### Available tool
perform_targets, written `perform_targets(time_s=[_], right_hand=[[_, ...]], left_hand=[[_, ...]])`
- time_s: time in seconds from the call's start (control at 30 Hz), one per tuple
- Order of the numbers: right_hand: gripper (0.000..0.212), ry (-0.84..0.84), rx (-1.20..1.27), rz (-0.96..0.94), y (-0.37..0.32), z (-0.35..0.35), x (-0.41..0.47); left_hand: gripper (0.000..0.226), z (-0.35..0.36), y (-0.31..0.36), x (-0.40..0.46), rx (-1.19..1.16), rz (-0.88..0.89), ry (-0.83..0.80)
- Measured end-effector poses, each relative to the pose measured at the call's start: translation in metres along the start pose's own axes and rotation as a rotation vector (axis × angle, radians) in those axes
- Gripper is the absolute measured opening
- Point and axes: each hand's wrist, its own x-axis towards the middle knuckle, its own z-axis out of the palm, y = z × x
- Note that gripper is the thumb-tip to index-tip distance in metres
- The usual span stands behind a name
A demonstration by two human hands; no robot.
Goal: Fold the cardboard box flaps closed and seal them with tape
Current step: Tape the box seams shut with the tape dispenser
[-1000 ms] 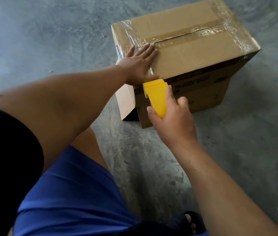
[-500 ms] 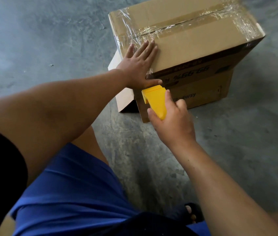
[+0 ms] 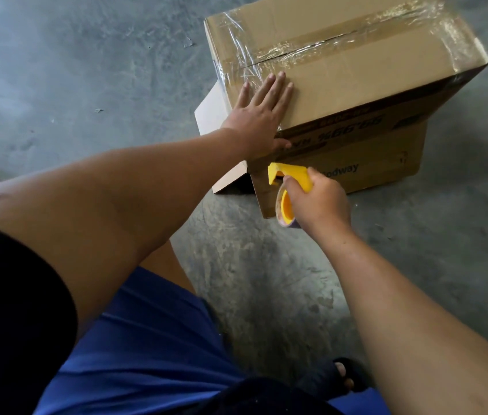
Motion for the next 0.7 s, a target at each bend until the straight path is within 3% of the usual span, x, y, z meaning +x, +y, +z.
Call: perform_targets(time_s=[0.2,0.4,0.53,0.7], right_hand=[[0.058,0.058,-0.094,-0.058,-0.014,-0.01,0.003],[0.072,0.116,-0.178,-0.076,-0.002,-0.013,-0.005],[0.073,0.216,-0.207,-0.1,-0.011,-0.033,-0.007],[0.074,0.357,-0.197,-0.07,-0.033,-0.073,0.009]], left_hand=[[0.109,0.004,0.0,-0.006,0.059,0.024,0.014],[0.104,0.005,-0.011,-0.011,0.08,0.093,0.007],[0.111,-0.004,-0.018,-0.008,0.044,0.122,0.007],[0.102,-0.022,-0.026,0.008,-0.05,0.133,-0.005]])
